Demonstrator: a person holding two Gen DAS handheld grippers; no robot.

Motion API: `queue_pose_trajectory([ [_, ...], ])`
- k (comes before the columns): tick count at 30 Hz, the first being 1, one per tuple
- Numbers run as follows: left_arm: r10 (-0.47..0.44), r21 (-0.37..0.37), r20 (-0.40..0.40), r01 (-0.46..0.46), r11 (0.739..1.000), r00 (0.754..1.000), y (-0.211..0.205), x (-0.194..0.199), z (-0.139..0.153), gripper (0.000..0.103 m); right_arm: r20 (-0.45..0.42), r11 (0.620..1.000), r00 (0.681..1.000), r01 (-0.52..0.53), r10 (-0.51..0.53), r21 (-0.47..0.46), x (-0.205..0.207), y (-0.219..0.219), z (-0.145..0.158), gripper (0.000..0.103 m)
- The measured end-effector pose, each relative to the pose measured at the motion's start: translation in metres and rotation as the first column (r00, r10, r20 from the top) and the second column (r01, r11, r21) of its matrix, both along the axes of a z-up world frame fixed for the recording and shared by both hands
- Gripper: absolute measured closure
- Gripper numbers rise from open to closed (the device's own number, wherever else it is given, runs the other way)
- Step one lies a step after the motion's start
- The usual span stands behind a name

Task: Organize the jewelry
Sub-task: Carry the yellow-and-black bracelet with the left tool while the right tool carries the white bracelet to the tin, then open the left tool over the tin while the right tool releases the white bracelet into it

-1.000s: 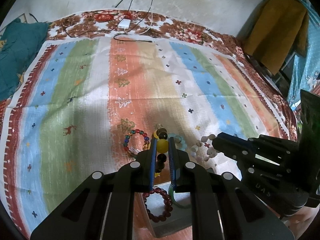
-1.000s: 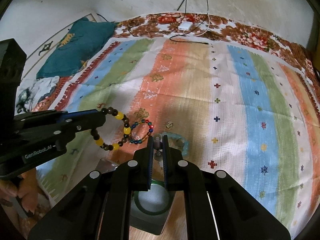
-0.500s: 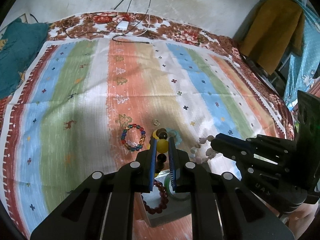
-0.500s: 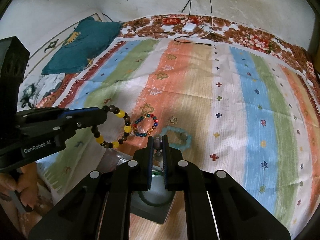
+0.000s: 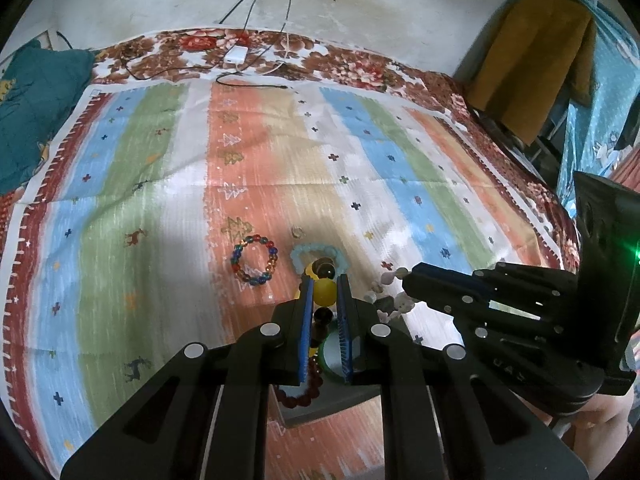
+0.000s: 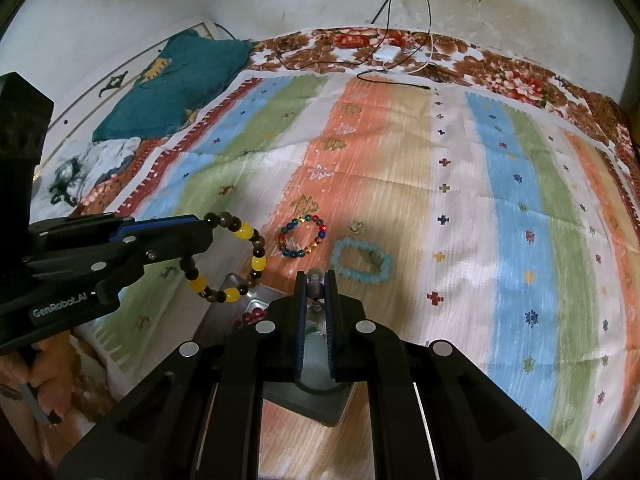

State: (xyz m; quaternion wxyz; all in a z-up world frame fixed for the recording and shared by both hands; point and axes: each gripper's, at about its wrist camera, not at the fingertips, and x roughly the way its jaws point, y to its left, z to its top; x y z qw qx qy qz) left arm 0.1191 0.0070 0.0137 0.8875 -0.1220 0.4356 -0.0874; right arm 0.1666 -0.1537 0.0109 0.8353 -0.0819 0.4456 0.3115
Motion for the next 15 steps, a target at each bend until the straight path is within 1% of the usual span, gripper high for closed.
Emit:
queue_pose_trajectory([
  [15, -0.015, 0.004, -0.008, 0.015, 1.0, 1.0, -0.006, -0.017, -0.006, 0.092, -0.032, 0.999, 0.999, -0.026, 0.026, -0.021, -0.018, -0.004, -0.012, 0.094],
])
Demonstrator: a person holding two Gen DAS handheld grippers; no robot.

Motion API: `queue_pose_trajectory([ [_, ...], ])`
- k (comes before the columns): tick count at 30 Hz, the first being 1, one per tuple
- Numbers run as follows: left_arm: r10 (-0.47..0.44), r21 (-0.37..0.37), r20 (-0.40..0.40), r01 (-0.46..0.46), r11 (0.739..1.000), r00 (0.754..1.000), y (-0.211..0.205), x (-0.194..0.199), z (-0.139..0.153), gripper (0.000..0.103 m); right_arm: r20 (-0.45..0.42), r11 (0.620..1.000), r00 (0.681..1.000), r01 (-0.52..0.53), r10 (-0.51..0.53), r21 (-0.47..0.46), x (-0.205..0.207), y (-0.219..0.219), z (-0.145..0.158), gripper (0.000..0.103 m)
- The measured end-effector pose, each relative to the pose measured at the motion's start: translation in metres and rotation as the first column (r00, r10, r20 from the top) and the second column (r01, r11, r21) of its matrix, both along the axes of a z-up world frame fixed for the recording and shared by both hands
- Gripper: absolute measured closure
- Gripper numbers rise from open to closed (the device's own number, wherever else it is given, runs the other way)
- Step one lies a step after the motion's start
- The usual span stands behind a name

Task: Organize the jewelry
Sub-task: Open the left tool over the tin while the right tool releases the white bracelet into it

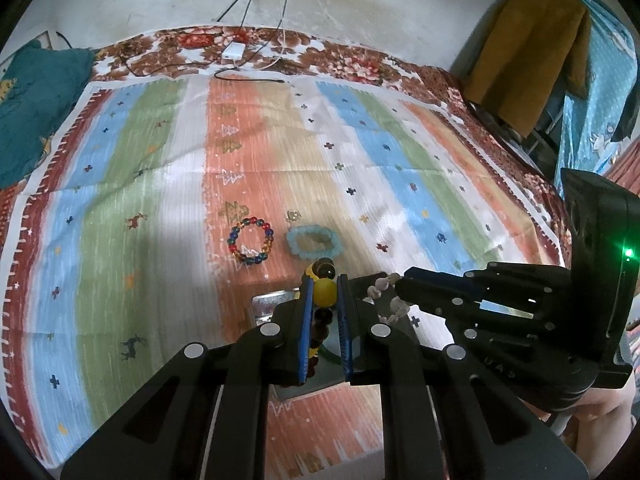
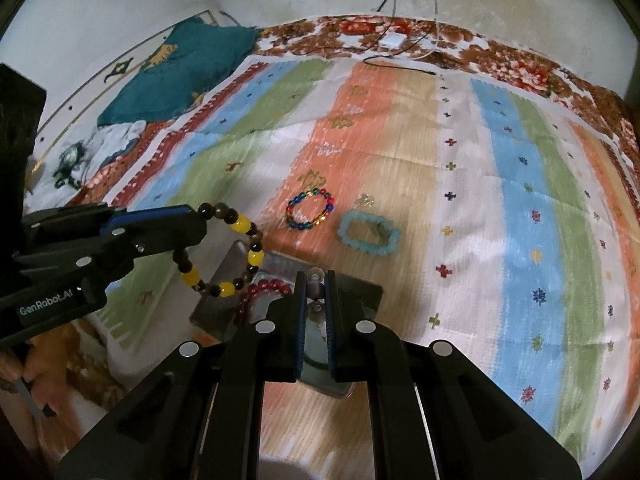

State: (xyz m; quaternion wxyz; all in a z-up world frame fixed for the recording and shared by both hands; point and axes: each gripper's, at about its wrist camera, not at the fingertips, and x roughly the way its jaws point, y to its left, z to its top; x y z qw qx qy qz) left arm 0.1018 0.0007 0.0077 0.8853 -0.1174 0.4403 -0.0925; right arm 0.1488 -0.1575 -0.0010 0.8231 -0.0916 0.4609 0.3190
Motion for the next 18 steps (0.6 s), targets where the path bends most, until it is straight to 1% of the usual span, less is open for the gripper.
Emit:
queue_pose_trajectory([
  [6, 0.0, -0.005, -0.034, 0.0, 1.0, 0.999, 0.0, -0.005, -0.007, 0.092, -0.027, 1.0, 1.0, -0.004, 0.004, 0.0, 0.001, 0.001, -0.004, 0.093],
  [7, 0.007, -0.005, -0.043, -0.007, 1.0, 0.999, 0.001, -0.004, -0.007, 0.088, -0.035, 1.0, 0.999, -0.007, 0.007, -0.001, 0.001, 0.001, -0.005, 0.089],
  [8, 0.015, -0.003, -0.05, -0.015, 1.0, 0.999, 0.001, -0.002, -0.008, 0.07, -0.037, 1.0, 0.999, -0.006, 0.006, 0.0, 0.002, 0.001, -0.006, 0.072],
  [9, 0.033, 0.002, -0.053, -0.033, 0.999, 0.998, 0.004, -0.001, -0.008, 0.063, -0.037, 1.0, 0.999, -0.006, 0.006, 0.0, 0.002, 0.001, -0.006, 0.062],
  [10, 0.048, 0.011, -0.048, -0.047, 0.999, 0.998, 0.005, -0.001, -0.008, 0.06, -0.032, 1.0, 0.999, -0.003, 0.003, 0.002, 0.002, 0.0, -0.005, 0.055],
  [12, 0.065, 0.02, -0.045, -0.064, 0.998, 0.997, 0.01, 0.0, -0.007, 0.06, -0.021, 1.0, 1.0, 0.005, -0.005, -0.004, 0.003, 0.0, -0.005, 0.054],
  [13, 0.071, 0.018, -0.046, -0.071, 0.997, 0.996, 0.011, 0.001, -0.008, 0.057, -0.021, 1.0, 1.0, 0.011, -0.011, -0.007, 0.005, -0.001, -0.005, 0.051],
  [15, 0.099, 0.015, -0.053, -0.099, 0.995, 0.994, 0.018, 0.003, -0.009, 0.055, -0.027, 0.999, 0.999, 0.043, -0.043, -0.007, 0.01, -0.005, -0.006, 0.048],
  [17, 0.12, 0.018, -0.062, -0.119, 0.993, 0.991, 0.022, 0.006, -0.011, 0.051, -0.038, 0.998, 0.997, 0.07, -0.069, 0.002, 0.017, -0.009, -0.006, 0.042],
  [18, 0.131, 0.016, -0.067, -0.13, 0.991, 0.989, 0.025, 0.007, -0.012, 0.05, -0.044, 0.996, 0.996, 0.084, -0.083, 0.007, 0.02, -0.012, -0.007, 0.042],
])
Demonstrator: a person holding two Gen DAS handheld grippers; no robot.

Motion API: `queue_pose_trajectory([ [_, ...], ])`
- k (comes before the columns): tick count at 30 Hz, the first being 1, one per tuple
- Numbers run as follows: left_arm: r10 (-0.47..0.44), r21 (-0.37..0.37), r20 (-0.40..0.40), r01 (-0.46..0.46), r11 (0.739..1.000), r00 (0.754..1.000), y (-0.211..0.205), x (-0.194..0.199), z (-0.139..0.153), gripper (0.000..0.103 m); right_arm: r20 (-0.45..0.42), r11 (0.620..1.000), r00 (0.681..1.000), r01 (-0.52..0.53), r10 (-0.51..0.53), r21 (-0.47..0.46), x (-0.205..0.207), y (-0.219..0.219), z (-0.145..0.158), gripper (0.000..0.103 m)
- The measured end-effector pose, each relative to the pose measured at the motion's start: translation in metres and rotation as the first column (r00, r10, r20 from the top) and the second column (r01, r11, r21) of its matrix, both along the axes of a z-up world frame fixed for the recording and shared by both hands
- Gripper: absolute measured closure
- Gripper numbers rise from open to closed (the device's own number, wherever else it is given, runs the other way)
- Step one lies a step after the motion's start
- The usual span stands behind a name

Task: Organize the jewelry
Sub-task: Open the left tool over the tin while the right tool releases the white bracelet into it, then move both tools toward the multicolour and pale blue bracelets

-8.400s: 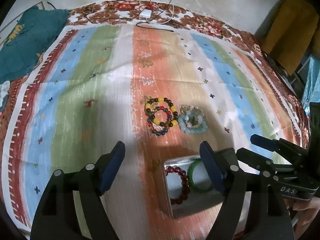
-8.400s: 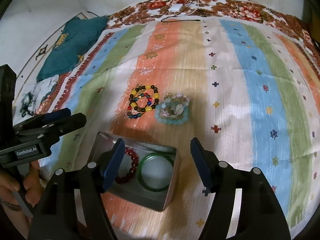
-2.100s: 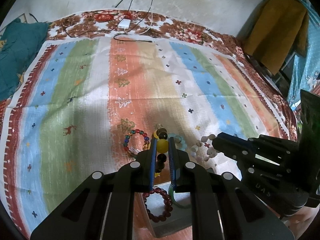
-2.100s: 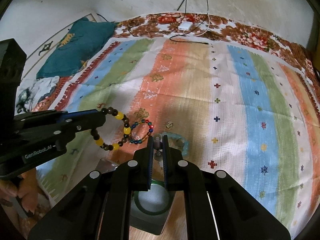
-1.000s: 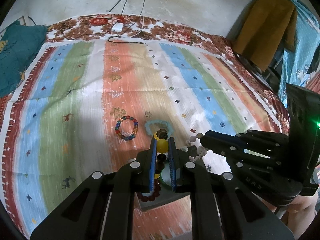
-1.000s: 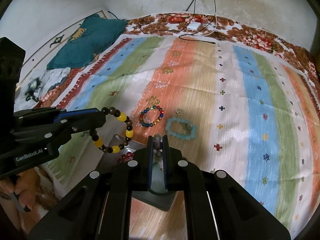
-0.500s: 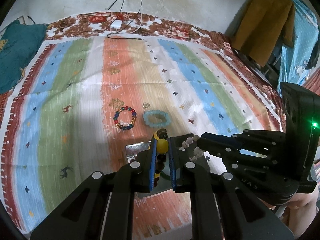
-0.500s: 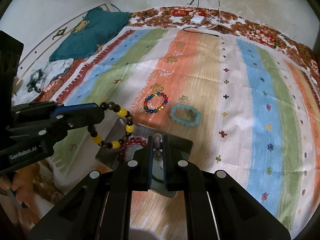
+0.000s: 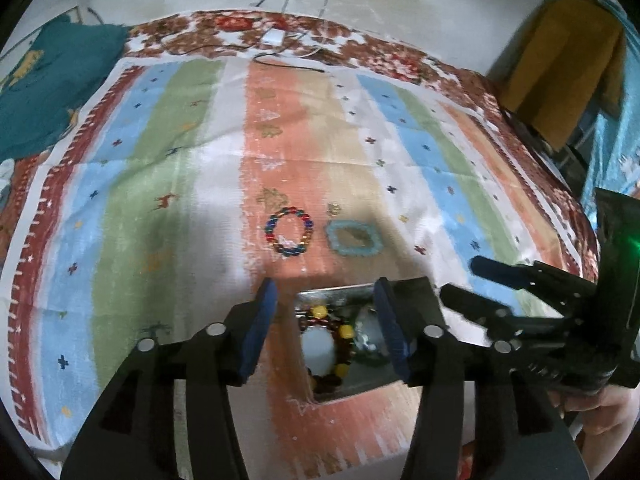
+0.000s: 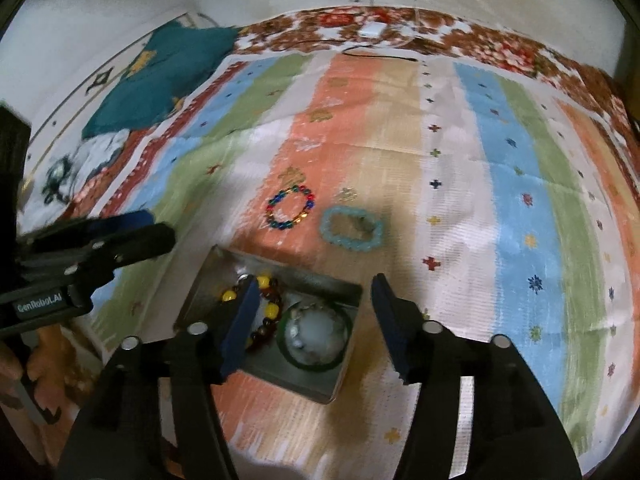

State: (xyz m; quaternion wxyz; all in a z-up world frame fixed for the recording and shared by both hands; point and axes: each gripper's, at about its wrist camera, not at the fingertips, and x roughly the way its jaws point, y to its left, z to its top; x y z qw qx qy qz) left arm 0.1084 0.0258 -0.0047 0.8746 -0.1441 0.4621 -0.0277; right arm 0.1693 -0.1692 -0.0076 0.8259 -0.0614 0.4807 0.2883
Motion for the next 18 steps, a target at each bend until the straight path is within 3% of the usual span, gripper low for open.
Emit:
queue_pose_trajectory([
  [7, 0.019, 0.002, -0.026, -0.019, 1.0, 0.999, 0.006, 0.008, -0.007, 0.041, -0.042, 0.995, 0.995, 0.091, -0.09, 0.038, 0.024, -0.013, -0.002, 0.041],
  [18, 0.026, 0.051, -0.075, -0.022, 0.998, 0.997, 0.01, 0.036, -0.022, 0.037, -0.058, 0.996, 0.994, 0.089, -0.09, -0.019, 0.046, 0.0, -0.016, 0.041],
])
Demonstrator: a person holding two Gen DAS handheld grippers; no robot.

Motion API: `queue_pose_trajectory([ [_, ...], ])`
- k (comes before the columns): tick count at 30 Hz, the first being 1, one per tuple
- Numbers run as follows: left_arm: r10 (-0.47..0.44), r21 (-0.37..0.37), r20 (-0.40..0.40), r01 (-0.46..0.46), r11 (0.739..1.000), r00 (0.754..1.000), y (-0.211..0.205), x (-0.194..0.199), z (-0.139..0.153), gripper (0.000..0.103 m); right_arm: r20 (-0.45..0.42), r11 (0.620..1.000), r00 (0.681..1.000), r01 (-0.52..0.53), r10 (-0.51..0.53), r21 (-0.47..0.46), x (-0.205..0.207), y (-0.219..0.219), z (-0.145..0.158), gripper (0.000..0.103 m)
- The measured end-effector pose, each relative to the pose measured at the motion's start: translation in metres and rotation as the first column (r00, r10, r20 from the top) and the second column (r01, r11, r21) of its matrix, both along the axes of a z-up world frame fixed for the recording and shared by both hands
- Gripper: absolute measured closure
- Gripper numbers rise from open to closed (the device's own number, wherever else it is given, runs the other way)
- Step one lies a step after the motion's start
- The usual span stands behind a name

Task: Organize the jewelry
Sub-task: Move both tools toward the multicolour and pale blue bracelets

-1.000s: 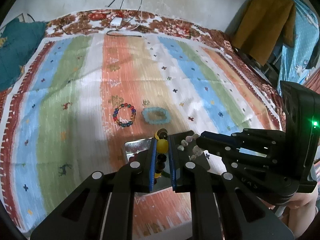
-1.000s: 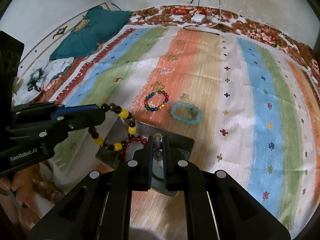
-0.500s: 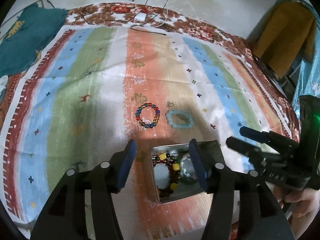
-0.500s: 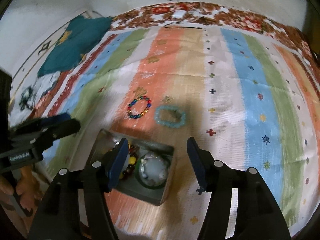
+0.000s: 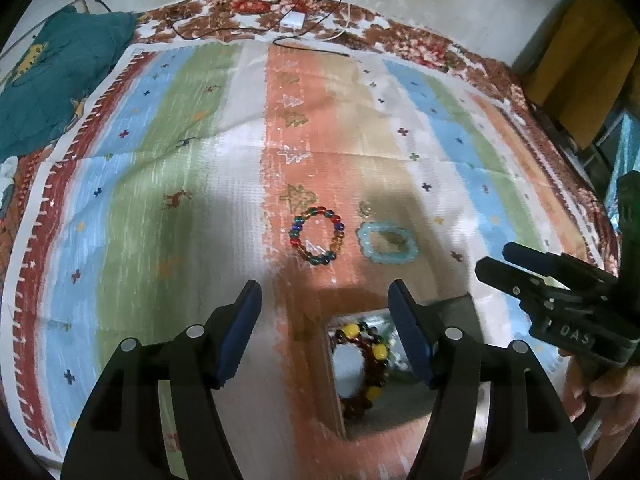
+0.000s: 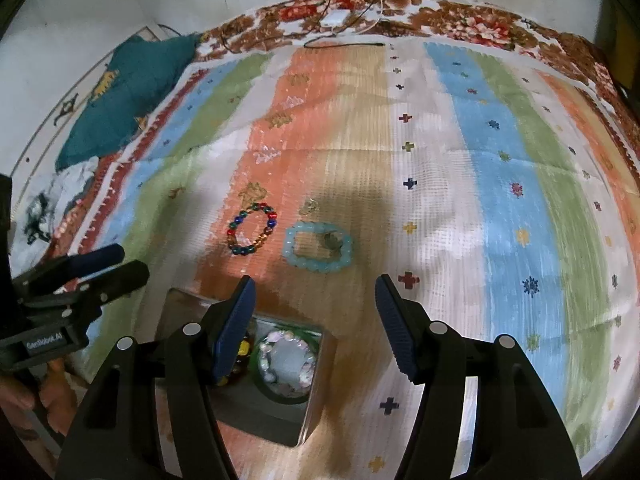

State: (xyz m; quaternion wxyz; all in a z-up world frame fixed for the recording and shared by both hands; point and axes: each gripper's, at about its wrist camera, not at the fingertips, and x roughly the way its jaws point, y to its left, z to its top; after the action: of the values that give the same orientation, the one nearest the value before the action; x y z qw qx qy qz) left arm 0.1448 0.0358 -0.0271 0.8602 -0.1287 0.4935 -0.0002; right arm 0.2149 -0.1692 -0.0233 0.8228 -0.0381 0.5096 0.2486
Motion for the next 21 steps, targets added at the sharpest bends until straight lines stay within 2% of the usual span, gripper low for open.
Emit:
queue_pose_trajectory([
  [6, 0.017, 0.0, -0.045, -0.017, 1.0, 0.999, 0.01, 0.021, -0.015, 0.037, -0.03, 0.999, 1.0, -0.01, 0.009, -0.049, 0.012, 0.006, -0.015, 0.041],
  [21, 0.006, 0.018, -0.099, -0.004, 1.0, 0.995, 0.014, 0.054, -0.039, 0.037, -0.09, 0.99, 0.996, -0.013, 0.0, -0.141, 0.048, 0.022, -0.052, 0.041],
])
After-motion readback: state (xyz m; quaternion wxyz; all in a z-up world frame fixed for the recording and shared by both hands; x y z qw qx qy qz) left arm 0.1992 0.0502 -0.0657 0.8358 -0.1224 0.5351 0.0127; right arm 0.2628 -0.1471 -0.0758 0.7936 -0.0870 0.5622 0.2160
